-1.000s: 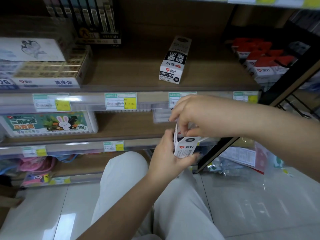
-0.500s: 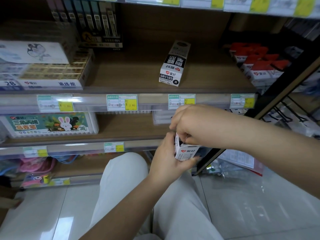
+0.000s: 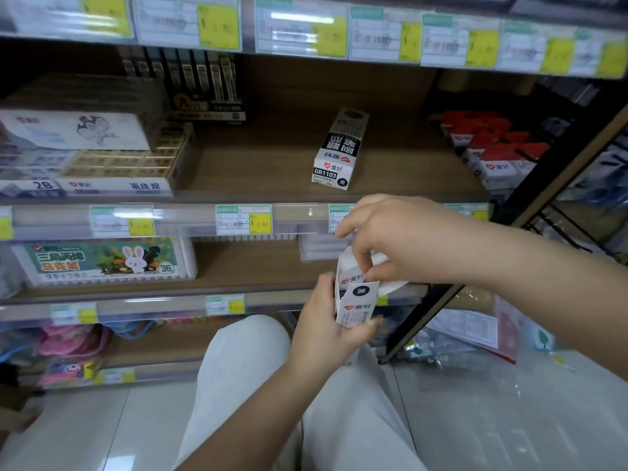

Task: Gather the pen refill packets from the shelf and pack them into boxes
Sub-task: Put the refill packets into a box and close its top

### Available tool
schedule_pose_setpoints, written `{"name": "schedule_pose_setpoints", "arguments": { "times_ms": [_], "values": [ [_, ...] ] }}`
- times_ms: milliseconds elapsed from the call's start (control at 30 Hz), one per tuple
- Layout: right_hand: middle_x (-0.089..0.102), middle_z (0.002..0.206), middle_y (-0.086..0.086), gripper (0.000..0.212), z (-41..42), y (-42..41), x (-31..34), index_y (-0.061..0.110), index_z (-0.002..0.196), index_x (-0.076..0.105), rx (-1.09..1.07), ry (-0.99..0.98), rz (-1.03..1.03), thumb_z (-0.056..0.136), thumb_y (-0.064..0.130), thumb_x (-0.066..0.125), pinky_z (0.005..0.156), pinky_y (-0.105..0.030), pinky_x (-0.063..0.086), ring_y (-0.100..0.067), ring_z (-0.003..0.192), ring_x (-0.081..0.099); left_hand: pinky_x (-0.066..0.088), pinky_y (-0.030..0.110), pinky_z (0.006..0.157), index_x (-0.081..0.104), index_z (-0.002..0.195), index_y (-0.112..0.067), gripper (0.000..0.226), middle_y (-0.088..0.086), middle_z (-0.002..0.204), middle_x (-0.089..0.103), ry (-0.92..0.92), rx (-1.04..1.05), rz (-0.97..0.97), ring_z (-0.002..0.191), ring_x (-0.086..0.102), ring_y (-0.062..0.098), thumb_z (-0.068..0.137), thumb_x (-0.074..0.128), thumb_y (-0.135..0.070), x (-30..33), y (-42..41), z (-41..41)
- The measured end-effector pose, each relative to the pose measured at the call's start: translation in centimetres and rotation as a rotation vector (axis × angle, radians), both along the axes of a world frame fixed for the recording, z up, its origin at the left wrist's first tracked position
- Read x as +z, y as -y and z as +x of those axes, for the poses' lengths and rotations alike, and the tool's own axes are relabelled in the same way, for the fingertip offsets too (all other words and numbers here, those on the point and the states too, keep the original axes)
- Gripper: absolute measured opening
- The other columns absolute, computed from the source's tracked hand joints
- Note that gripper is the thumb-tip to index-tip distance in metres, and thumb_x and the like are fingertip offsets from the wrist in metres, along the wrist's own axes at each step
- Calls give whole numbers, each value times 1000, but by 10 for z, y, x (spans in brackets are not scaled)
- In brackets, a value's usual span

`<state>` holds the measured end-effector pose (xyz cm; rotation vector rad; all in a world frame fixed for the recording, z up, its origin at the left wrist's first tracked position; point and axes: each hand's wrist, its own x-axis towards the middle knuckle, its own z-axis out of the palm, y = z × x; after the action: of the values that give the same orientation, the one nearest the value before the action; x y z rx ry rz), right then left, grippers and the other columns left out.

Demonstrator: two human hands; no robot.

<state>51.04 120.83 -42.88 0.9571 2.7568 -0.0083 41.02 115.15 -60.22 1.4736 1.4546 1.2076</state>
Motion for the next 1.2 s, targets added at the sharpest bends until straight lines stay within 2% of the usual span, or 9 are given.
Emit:
{"name": "schedule_pose_setpoints", "arguments": {
  "times_ms": [100,200,300,400,433,567,800,1100,1200],
  "values": [
    [58,123,10,9,2,0,2,24,80,67,-2,23,-58,86,28,63,95,-31,41,-11,119,42,50,26,70,44,108,-32,60,-13,98,60,2,-19,-11,89,58,2,58,71,-51,0,1,0],
    [54,133,10,13,5,-1,-1,21,85,70,-6,78,-129,89,28,60,100,-30,38,-11,126,40,50,28,71,44,108,-30,61,-14,97,59,-14,-27,-5,91,58,2,57,70,-52,0,2,2],
    [47,142,11,16,7,-2,-8,19,89,73,-1,117,-216,90,23,58,103,-31,35,-6,130,37,47,20,68,43,101,-34,56,-17,93,58,-36,-38,0,89,57,-1,56,71,-51,-1,3,4],
    [54,137,0,23,8,-3,-14,12,93,73,23,161,-221,91,21,52,104,-22,25,0,131,28,41,10,64,38,93,-40,52,-20,90,57,-73,-43,16,89,55,-5,59,78,-39,-4,3,4],
    [49,142,-2,25,8,-3,-15,15,97,73,25,174,-223,92,22,50,105,-20,22,-2,134,26,39,9,64,38,92,-41,52,-21,89,57,-77,-45,22,89,54,-6,60,78,-38,-5,3,4],
    [18,157,9,24,8,2,-9,27,108,71,13,183,-270,95,26,50,109,-27,27,-11,142,16,38,8,63,38,93,-42,51,-23,90,57,-83,-36,42,88,54,-7,58,74,-42,-7,3,4],
    [7,159,8,25,9,4,-12,33,113,66,-40,281,-299,93,28,52,110,-36,30,-18,143,15,37,7,69,36,96,-50,50,-21,95,54,-123,-60,100,90,51,-7,56,66,-52,-9,7,7],
    [-5,159,10,27,9,5,-13,32,116,62,-42,349,-286,95,26,47,105,-37,36,-26,136,30,41,11,71,38,106,-38,59,-20,98,56,-97,-58,86,94,54,0,57,68,-49,-11,5,6],
    [4,159,7,26,8,2,-12,31,116,63,-37,349,-298,95,26,49,105,-38,36,-25,138,29,39,8,68,38,104,-36,59,-24,93,53,-95,-68,70,89,52,-5,55,67,-51,-6,4,6]
  ]
}}
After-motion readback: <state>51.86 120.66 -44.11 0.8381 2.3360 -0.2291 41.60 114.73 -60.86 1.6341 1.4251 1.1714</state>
